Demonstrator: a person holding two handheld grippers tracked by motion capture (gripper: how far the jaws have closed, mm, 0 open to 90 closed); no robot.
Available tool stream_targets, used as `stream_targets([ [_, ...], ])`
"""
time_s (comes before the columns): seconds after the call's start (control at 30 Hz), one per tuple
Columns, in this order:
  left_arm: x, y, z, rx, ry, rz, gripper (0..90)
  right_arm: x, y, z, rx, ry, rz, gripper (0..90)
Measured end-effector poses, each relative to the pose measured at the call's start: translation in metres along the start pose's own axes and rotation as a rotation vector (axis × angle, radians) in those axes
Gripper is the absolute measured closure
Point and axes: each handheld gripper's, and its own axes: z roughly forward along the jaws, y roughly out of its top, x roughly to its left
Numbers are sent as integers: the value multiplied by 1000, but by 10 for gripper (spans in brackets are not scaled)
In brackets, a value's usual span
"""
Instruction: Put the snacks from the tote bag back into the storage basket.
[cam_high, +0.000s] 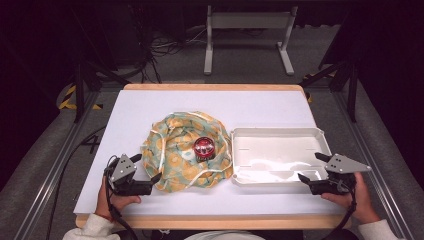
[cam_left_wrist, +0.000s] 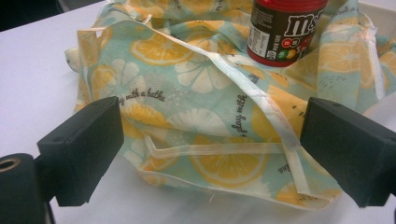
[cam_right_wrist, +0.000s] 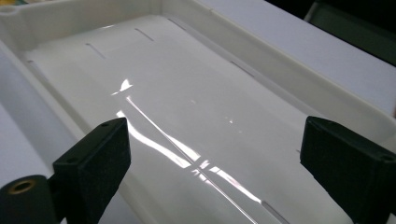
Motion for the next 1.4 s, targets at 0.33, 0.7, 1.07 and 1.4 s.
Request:
stream_targets([
  [0.33, 1, -3, -3, -7, -16, 1, 69, 9, 11, 7, 11, 28, -37, 100],
  [0.7, 0, -2, -1, 8, -13, 4, 69, 13, 37, 25, 22, 126, -91, 125],
  [1.07, 1, -2, 1, 12, -24, 5, 69, 23, 69, 46, 75, 161, -172, 141],
  [1.4, 1, -2, 1, 17, -26, 7, 69, 30, 104, 65, 92, 200, -238, 136],
])
